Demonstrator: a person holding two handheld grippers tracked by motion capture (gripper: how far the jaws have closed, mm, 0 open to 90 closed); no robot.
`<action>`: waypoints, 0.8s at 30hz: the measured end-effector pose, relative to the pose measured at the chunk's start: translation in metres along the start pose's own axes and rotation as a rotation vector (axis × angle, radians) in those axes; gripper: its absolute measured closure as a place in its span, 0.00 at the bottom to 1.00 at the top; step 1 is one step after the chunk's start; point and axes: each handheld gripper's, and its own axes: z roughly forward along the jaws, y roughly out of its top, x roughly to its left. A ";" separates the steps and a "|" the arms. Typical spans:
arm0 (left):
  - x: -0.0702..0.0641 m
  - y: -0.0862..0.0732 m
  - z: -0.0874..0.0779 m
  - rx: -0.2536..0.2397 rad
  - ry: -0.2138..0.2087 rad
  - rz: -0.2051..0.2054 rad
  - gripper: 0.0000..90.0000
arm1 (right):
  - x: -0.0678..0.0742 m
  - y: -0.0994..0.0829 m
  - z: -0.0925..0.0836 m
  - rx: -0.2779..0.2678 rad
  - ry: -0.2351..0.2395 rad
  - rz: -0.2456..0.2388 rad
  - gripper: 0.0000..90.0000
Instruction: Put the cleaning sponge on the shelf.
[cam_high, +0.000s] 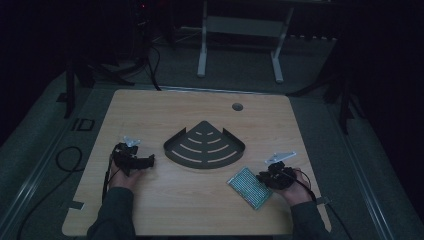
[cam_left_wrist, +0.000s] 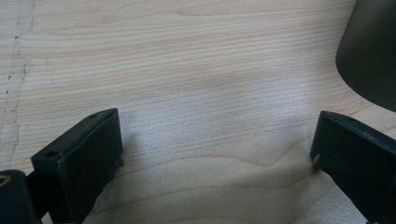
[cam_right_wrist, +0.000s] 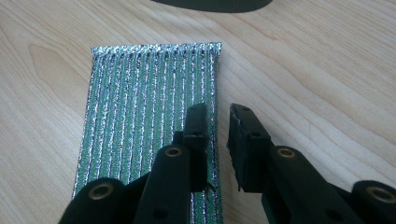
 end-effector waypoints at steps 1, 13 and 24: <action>0.000 0.000 0.000 0.000 0.000 0.000 0.03 | 0.000 0.002 -0.001 0.006 0.007 -0.004 0.87; 0.000 0.000 0.000 0.000 0.000 0.000 0.03 | -0.001 0.008 0.008 0.059 0.028 -0.015 0.89; 0.000 0.000 0.000 -0.001 -0.001 -0.001 0.03 | -0.004 0.012 0.012 0.105 0.046 0.001 0.87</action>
